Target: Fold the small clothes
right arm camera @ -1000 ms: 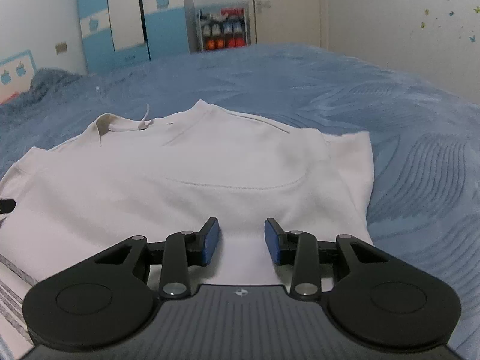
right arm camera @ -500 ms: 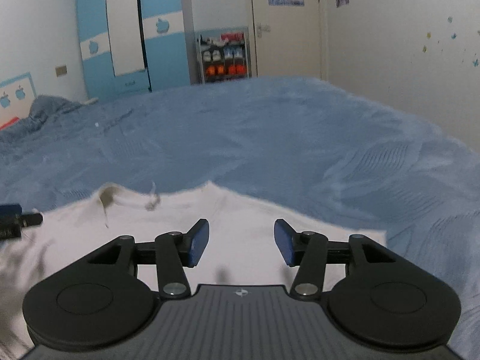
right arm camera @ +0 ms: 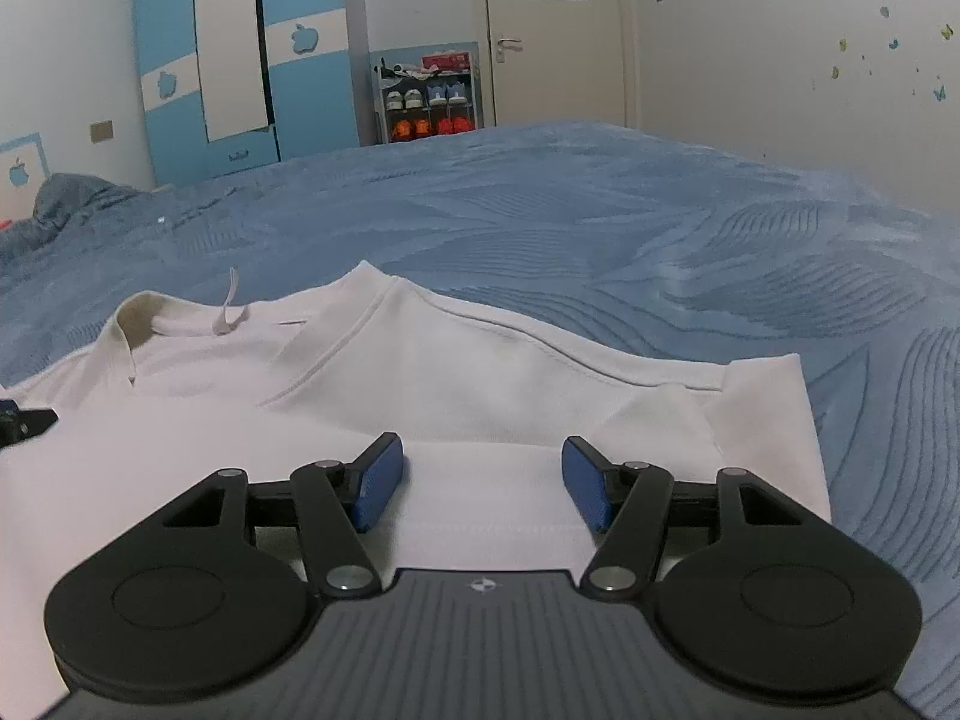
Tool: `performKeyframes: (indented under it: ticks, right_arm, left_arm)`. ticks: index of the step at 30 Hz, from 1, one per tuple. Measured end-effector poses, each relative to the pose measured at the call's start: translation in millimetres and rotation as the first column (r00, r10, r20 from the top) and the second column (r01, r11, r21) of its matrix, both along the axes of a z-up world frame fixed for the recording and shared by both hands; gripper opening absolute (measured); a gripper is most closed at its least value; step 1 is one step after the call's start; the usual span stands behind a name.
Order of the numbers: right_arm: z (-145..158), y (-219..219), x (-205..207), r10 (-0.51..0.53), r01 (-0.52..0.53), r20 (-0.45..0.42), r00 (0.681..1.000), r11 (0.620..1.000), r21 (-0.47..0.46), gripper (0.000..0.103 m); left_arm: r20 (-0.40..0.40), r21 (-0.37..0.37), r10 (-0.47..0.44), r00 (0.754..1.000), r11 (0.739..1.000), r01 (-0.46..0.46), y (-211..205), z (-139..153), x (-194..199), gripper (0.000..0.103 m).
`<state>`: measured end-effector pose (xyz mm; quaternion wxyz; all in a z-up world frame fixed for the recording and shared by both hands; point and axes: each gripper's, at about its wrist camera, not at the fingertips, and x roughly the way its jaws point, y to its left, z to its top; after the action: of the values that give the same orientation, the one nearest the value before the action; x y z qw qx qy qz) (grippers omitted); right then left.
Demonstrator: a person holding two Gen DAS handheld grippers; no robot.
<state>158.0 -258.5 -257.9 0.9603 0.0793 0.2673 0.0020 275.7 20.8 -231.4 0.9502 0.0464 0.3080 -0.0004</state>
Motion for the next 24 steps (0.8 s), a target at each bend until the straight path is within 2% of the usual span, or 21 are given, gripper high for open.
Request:
performKeyframes:
  ticks: [3,5,7,9,13,16,20,24]
  right_arm:
    - [16,0,2,0.004,-0.006,-0.051,0.999,0.999,-0.034,0.070]
    - [38,-4,-8,0.004,-0.007,-0.083,0.997,0.999,-0.046,0.069]
    - [67,-16,-36,0.006,-0.007,-0.036,0.999,0.999,-0.035,0.070]
    - [94,-30,-66,0.003,-0.004,-0.007,1.000,0.999,-0.052,0.078]
    - [119,-56,-117,-0.014,0.015,0.010,1.000,0.998,-0.064,0.081]
    - [114,-69,-146,-0.040,0.039,-0.012,0.999,0.998,-0.048,0.081]
    - [84,-77,-169,-0.060,0.063,-0.093,0.994,0.998,0.024,0.081]
    - [59,-74,-186,-0.120,0.124,-0.098,0.988,0.992,0.037,0.079]
  left_arm:
    - [-0.044,0.036,0.020,0.999,0.999,-0.019,-1,20,-8,0.062]
    - [-0.037,0.066,0.015,0.999,0.998,-0.013,3,41,-23,0.062]
    - [0.001,0.085,0.004,1.000,0.996,-0.004,12,68,-43,0.062]
    - [0.023,0.099,0.011,1.000,0.995,-0.013,23,92,-62,0.062]
    - [0.057,0.053,0.040,0.998,0.998,-0.043,45,126,-100,0.062]
    - [0.056,0.061,0.054,0.997,0.996,-0.058,48,127,-126,0.062]
    - [0.030,0.059,0.087,0.996,0.994,-0.089,51,114,-158,0.062]
    - [-0.014,0.061,0.069,0.998,0.996,-0.068,49,96,-179,0.062]
